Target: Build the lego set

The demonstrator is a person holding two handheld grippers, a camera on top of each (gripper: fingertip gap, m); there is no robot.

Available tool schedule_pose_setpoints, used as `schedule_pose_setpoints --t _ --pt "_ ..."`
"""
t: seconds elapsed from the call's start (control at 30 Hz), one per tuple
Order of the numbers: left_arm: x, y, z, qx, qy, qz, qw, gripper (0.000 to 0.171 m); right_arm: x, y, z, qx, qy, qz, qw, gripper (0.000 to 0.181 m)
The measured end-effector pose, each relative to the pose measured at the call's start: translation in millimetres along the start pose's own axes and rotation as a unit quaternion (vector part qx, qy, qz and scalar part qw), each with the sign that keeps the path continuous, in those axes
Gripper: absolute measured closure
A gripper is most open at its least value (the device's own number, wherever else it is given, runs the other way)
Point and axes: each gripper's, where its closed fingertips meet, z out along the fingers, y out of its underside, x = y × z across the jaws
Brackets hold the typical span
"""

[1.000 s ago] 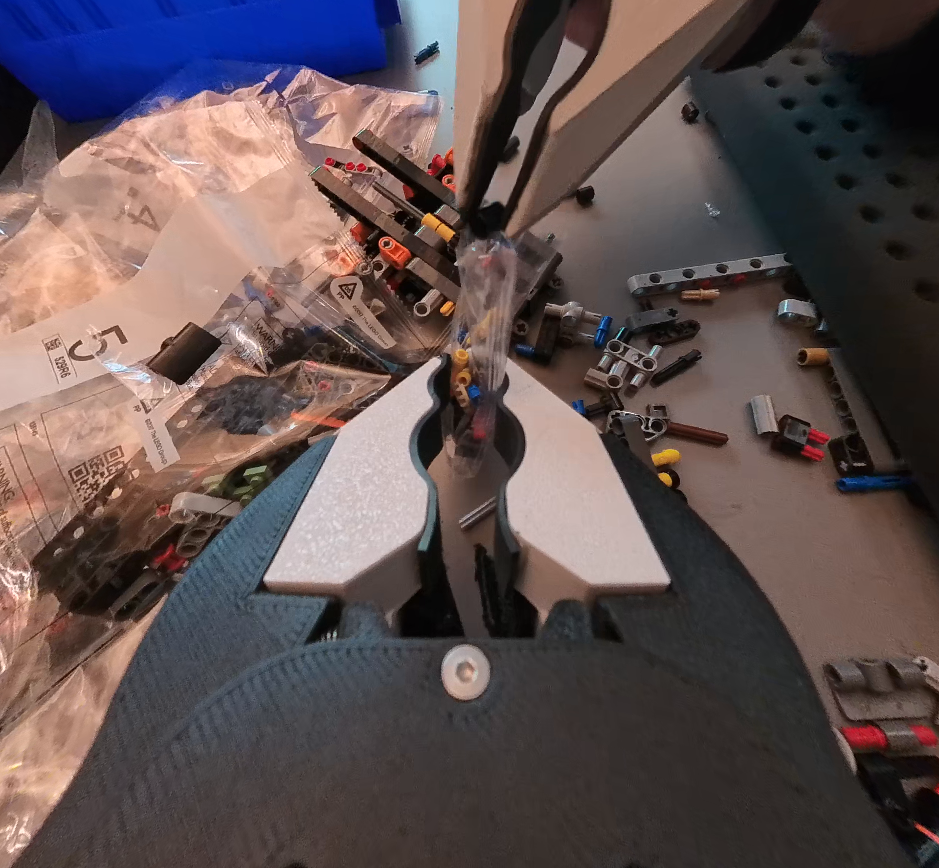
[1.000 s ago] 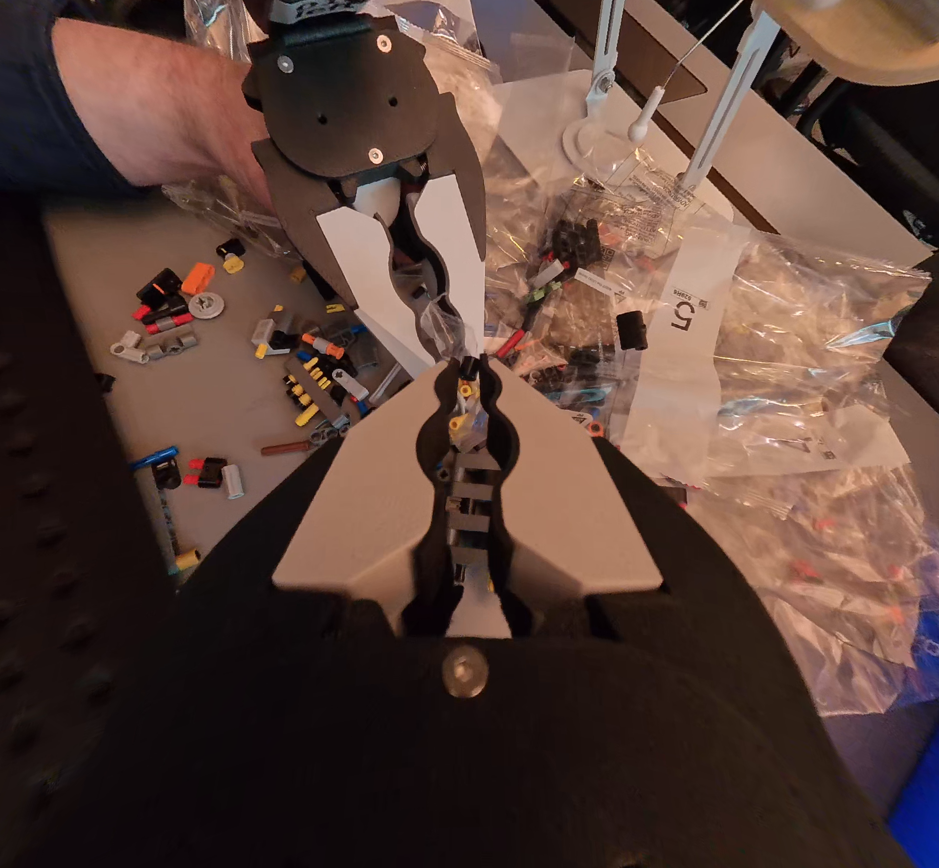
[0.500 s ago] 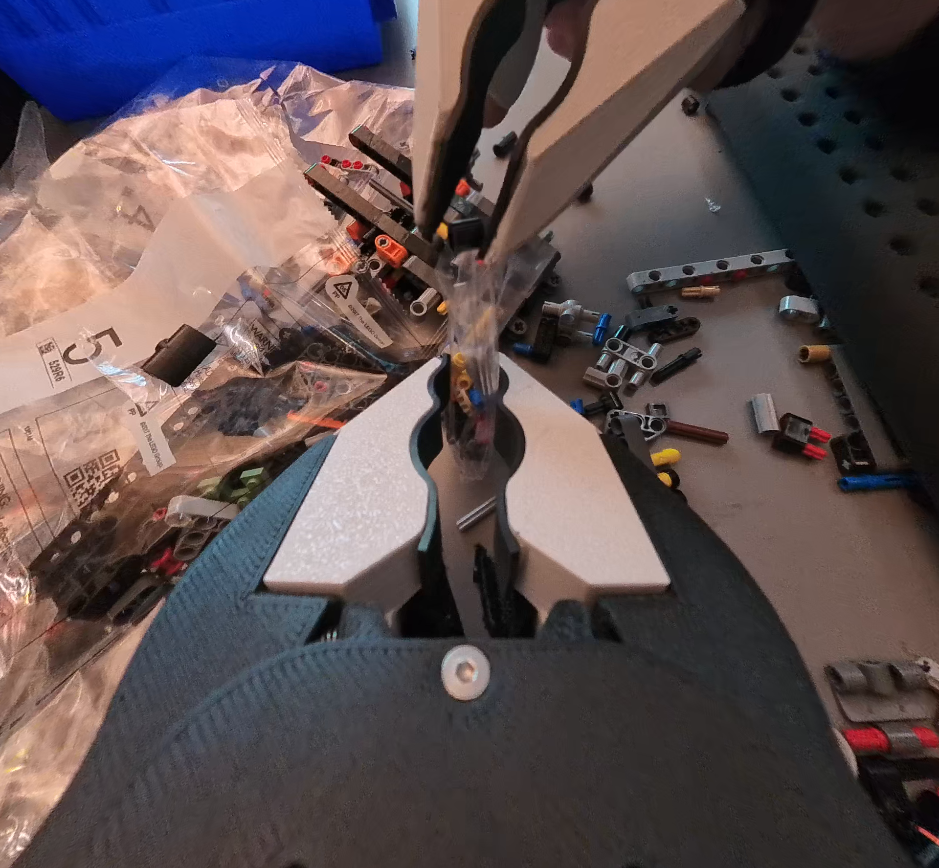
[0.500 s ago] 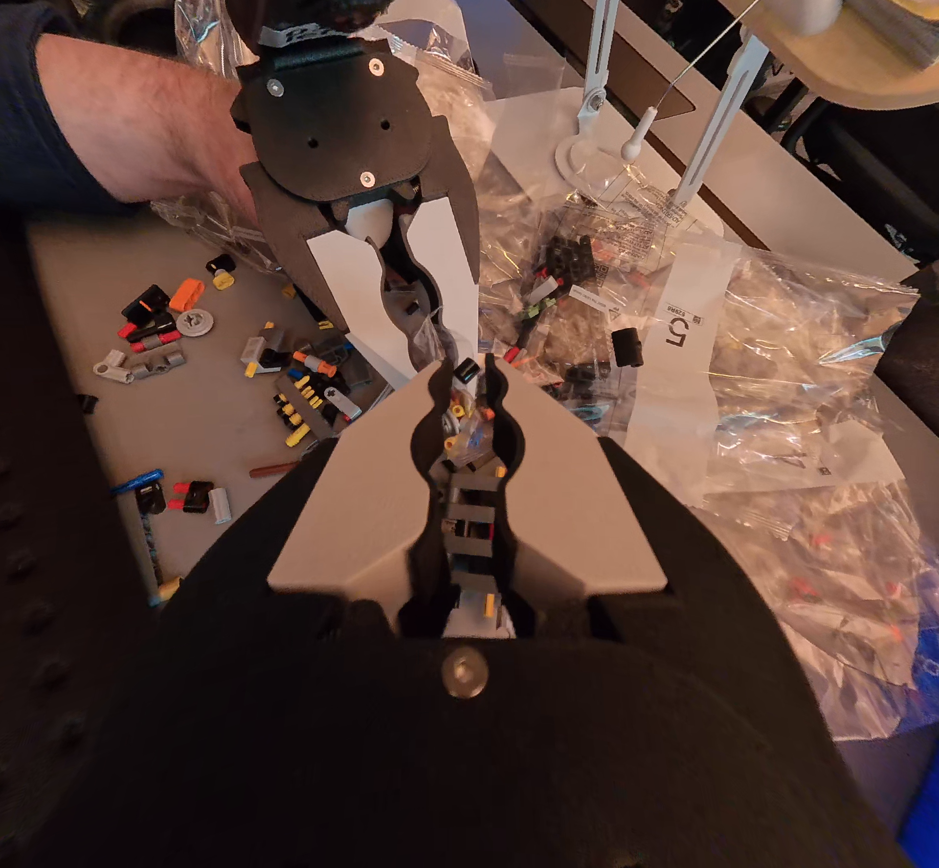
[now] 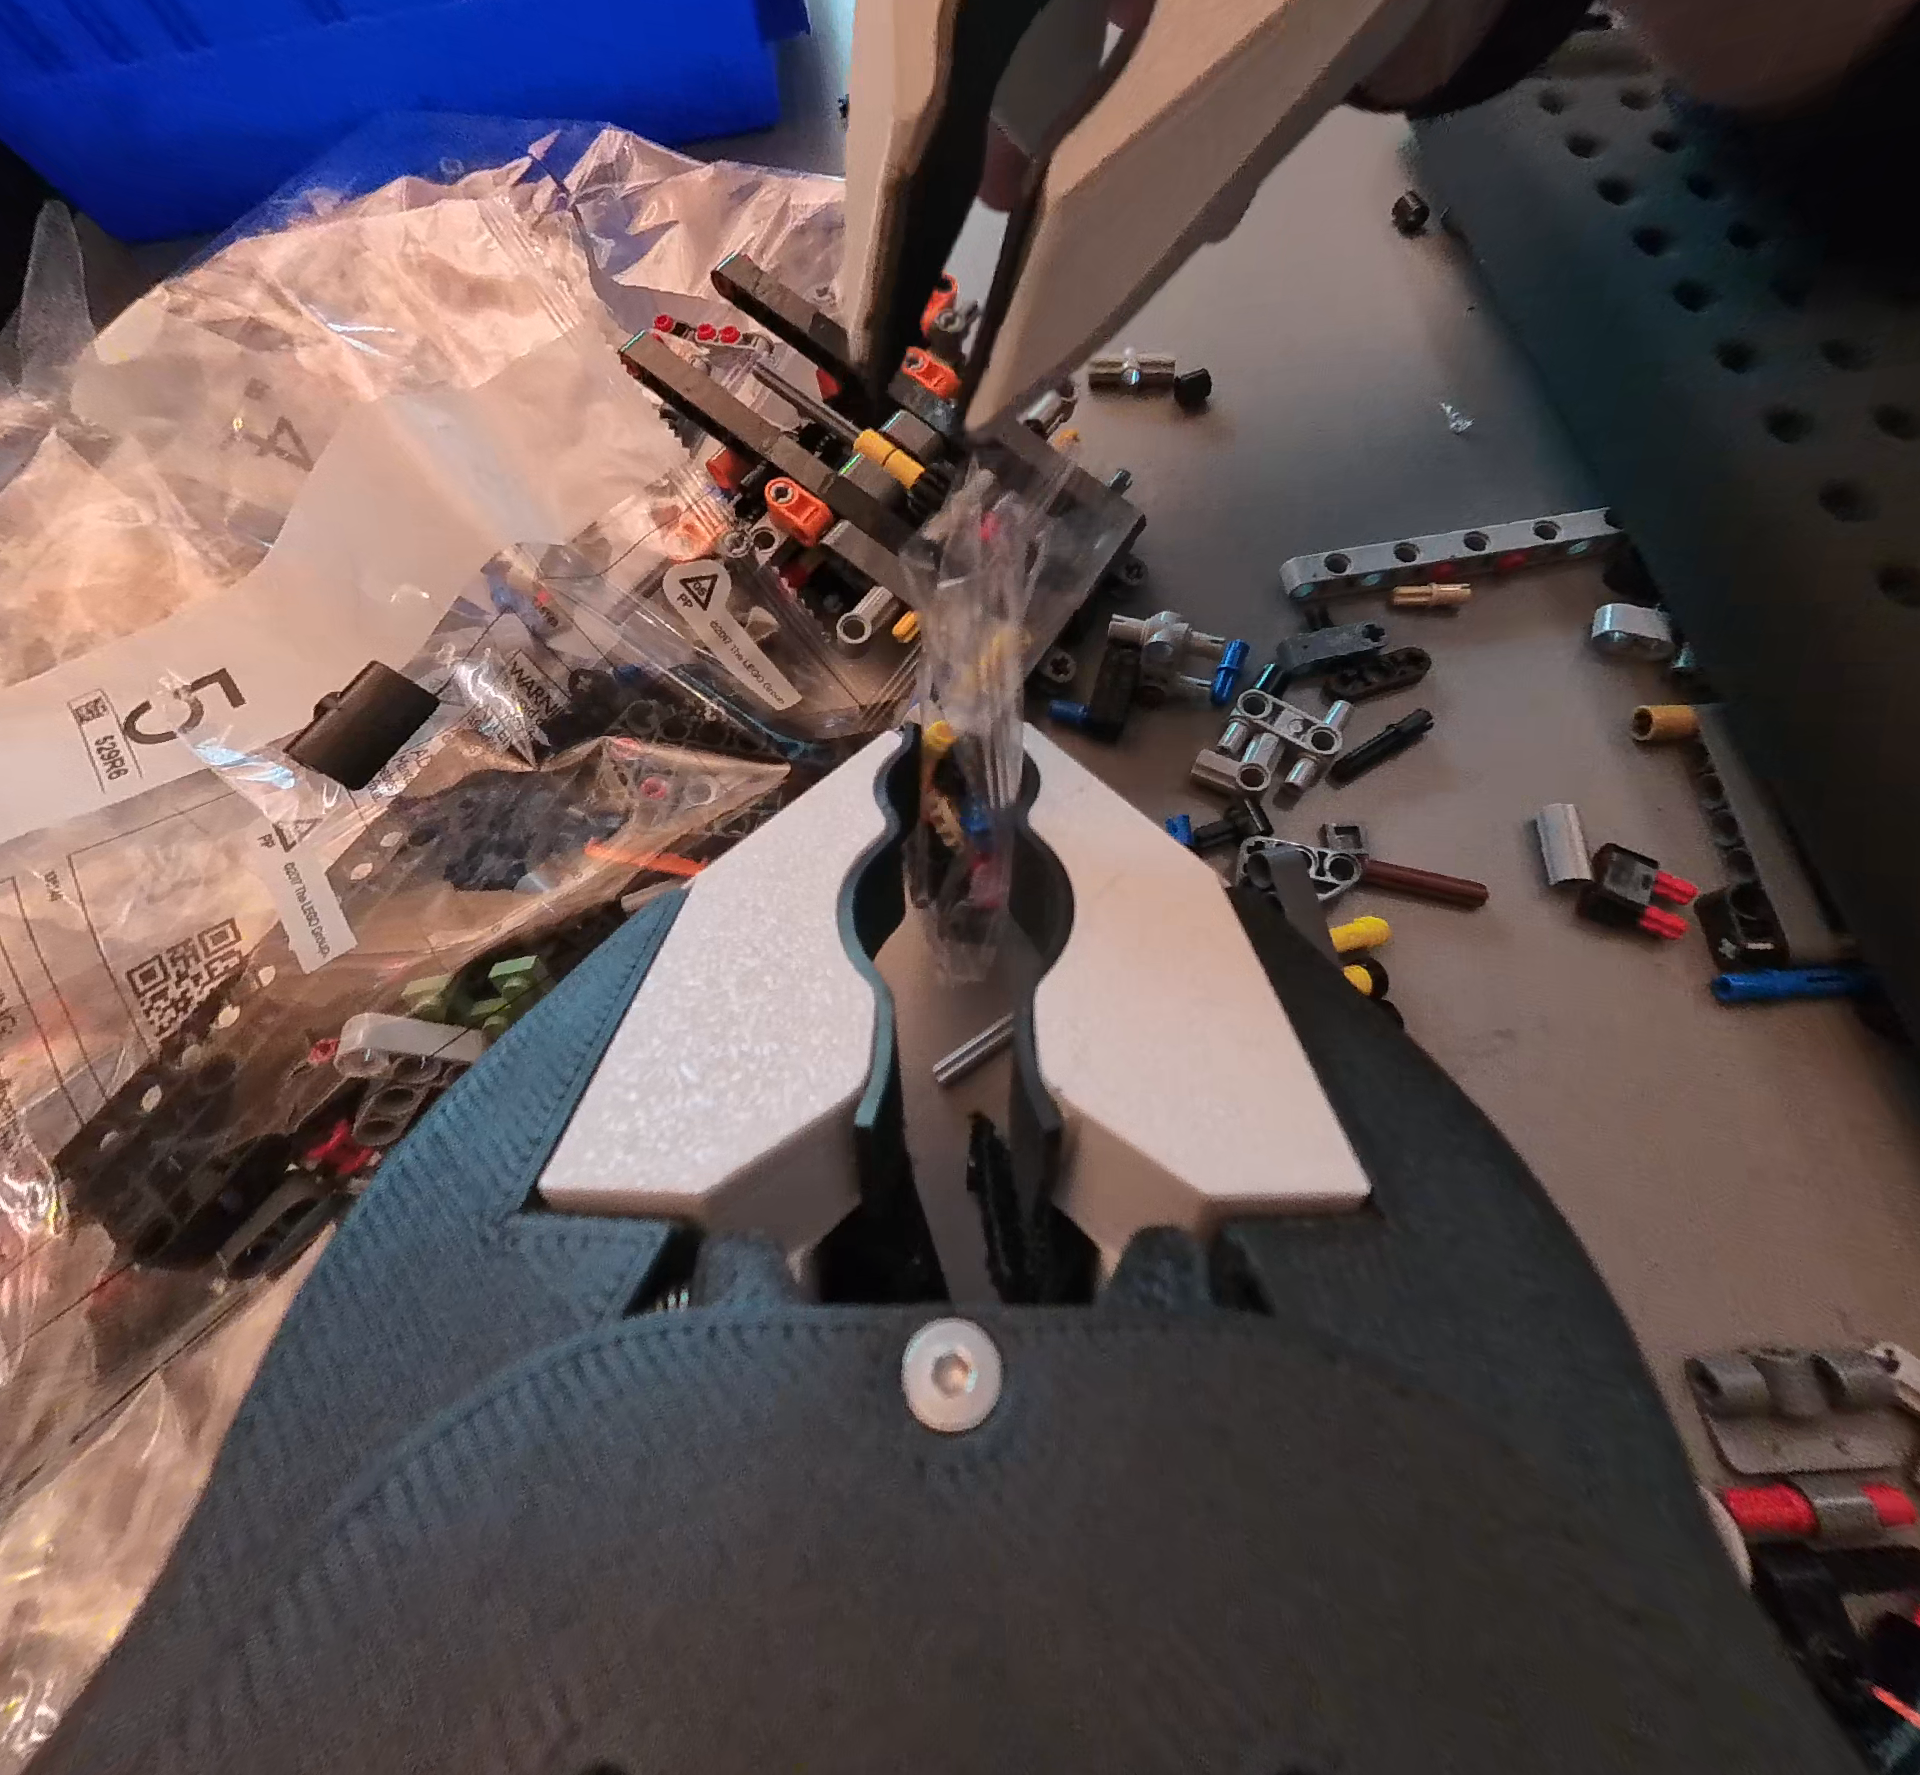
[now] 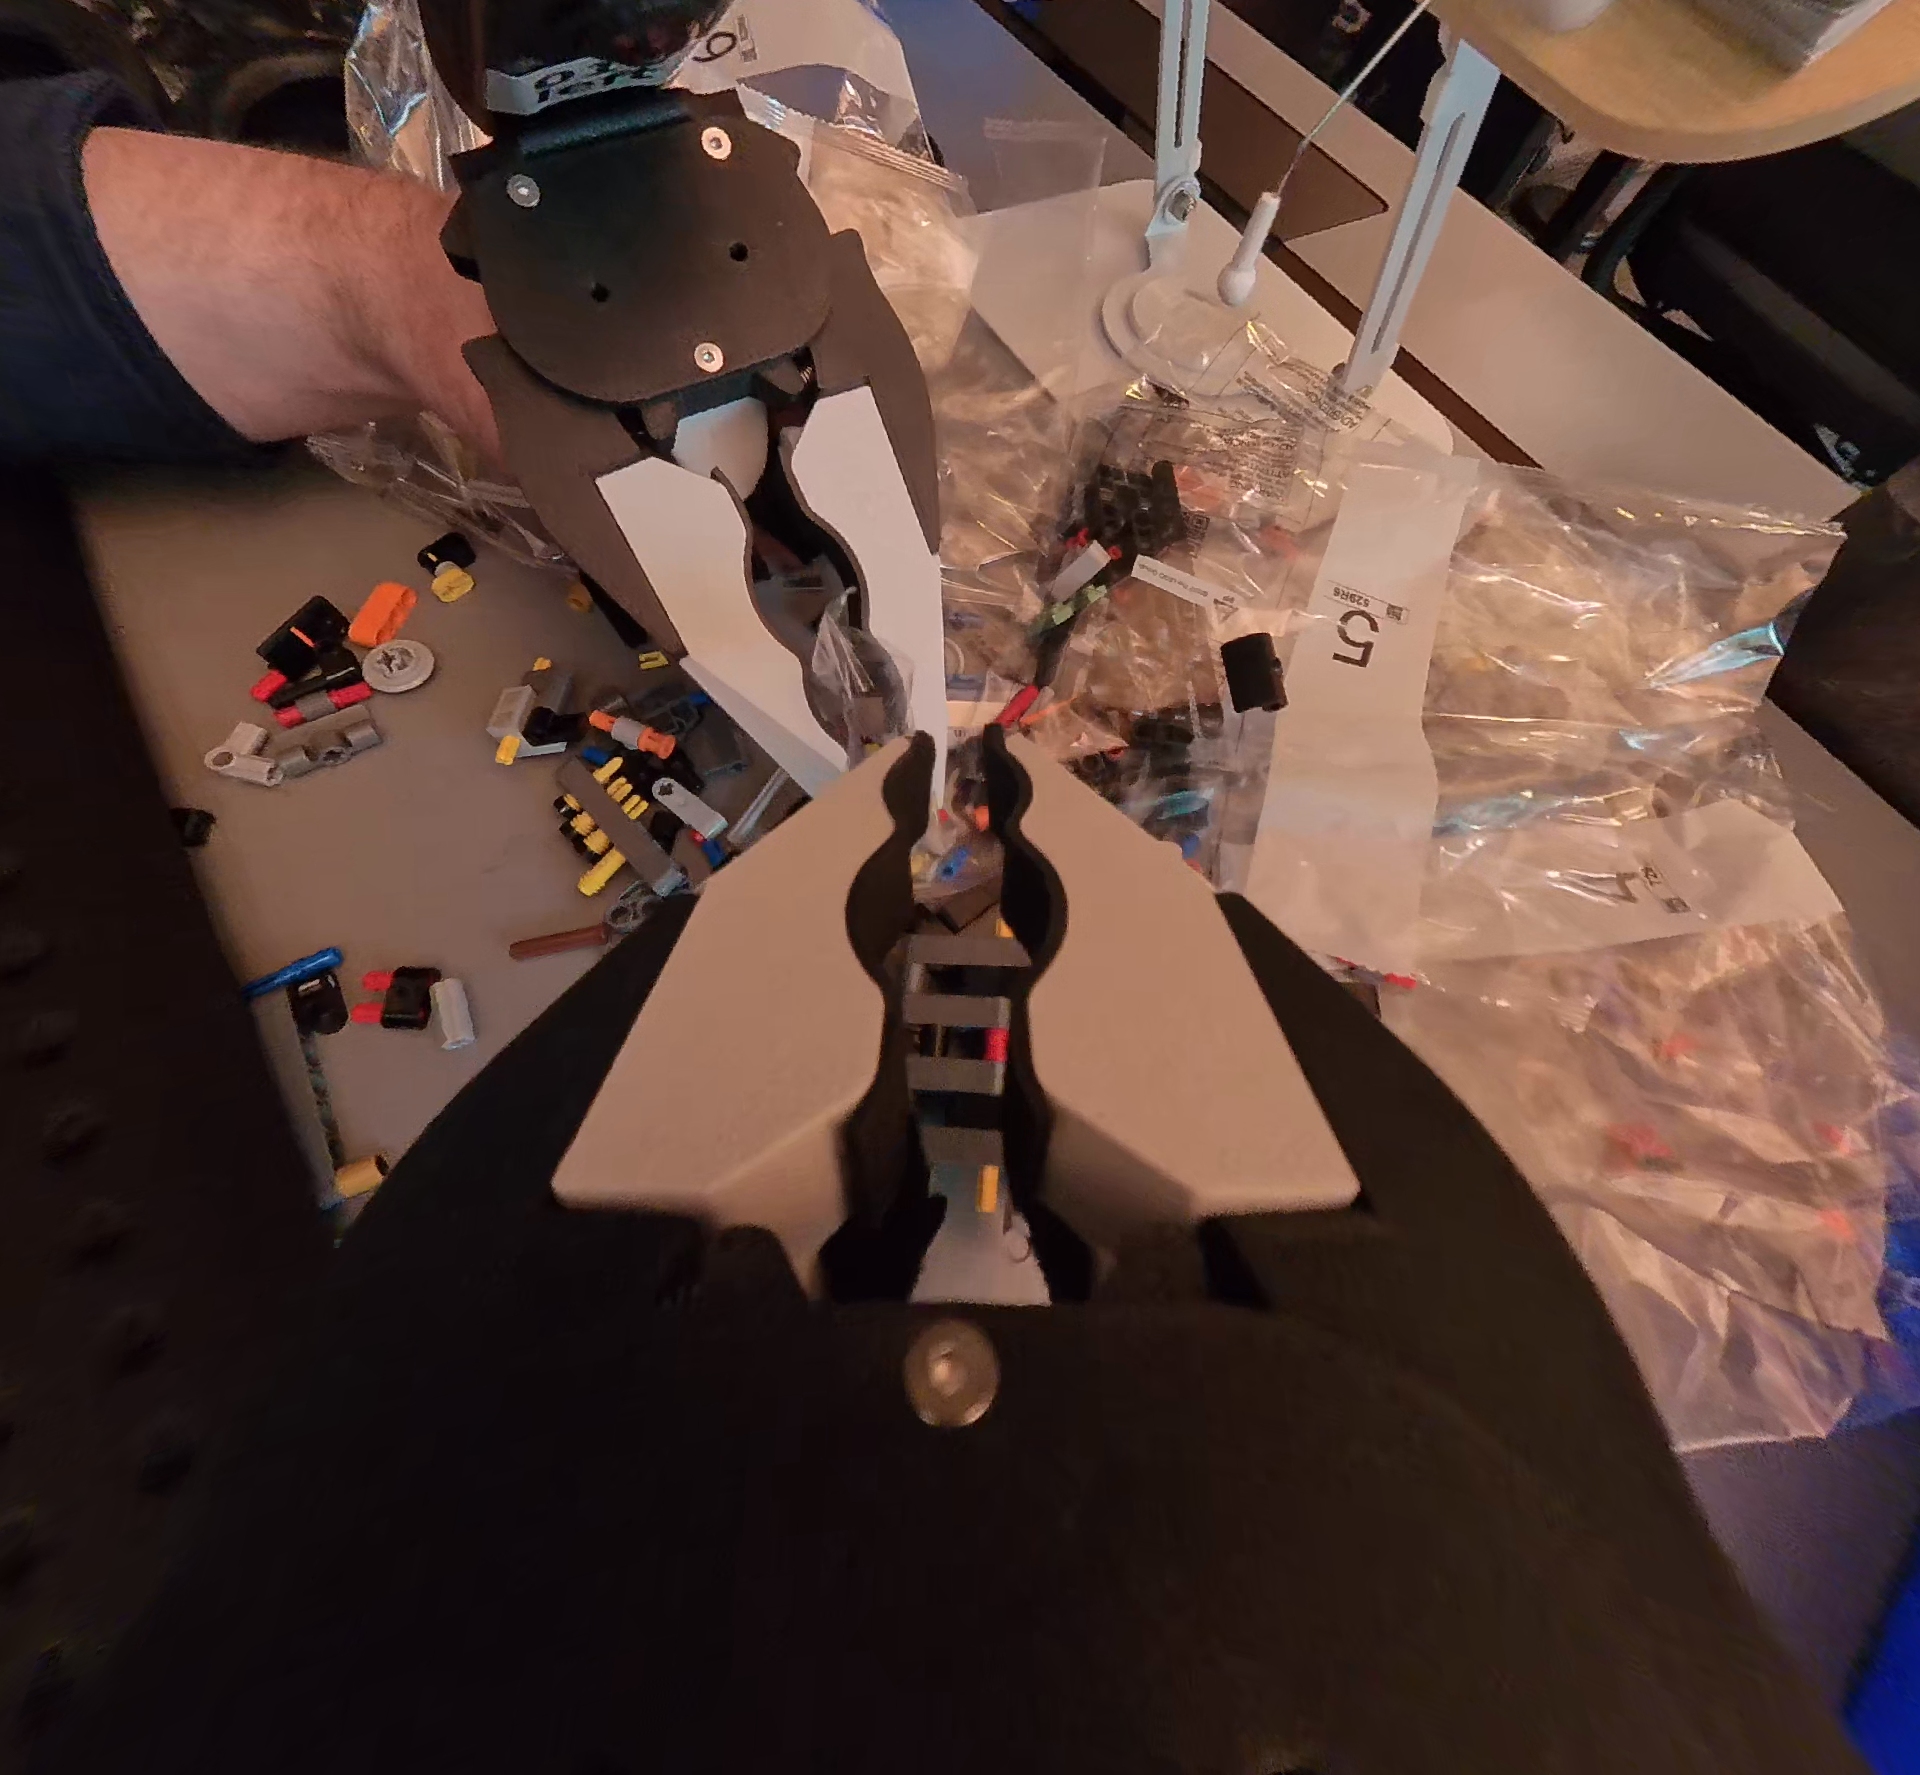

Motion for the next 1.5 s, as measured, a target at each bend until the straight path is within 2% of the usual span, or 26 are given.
schedule_pose_setpoints --t 0.3,0.37,0.53,0.7,0.77,0.87,1.2,1.4,1.5 --pt "-1 -1 -2 0.006 -0.001 -0.004 1.0 0.16 6 10 -24 0.01 0.009 0.019 1.0 0.168" --pt "-1 -4 -3 0.014 0.002 -0.007 1.0 0.16 0 15 -27 0.006 -0.008 0.027 1.0 0.161" --pt "2 -14 -9 0.048 0.015 -0.014 0.999 0.16 -5 15 -14 -0.005 -0.007 0.014 1.0 0.155" --pt "9 -23 -10 0.065 0.028 -0.01 0.997 0.16 -12 13 4 -0.018 -0.008 -0.005 1.0 0.165" --pt "10 -22 -9 0.064 0.031 -0.008 0.997 0.16 -11 9 5 -0.007 0.0 -0.012 1.0 0.177" --pt "11 -24 -9 0.068 0.032 -0.01 0.997 0.16 -12 6 3 0.006 -0.006 -0.014 1.0 0.181" --pt "3 -18 -13 0.059 0.014 -0.011 0.998 0.153 -5 -8 -9 0.074 -0.016 0.03 0.997 0.181" --pt "4 -18 -9 0.052 0.007 0.002 0.999 0.16 -2 -11 -11 0.092 -0.017 0.048 0.994 0.181" --pt "1 -18 -9 0.05 -0.003 0.003 0.999 0.16 1 -21 -19 0.121 0.003 0.032 0.992 0.17"
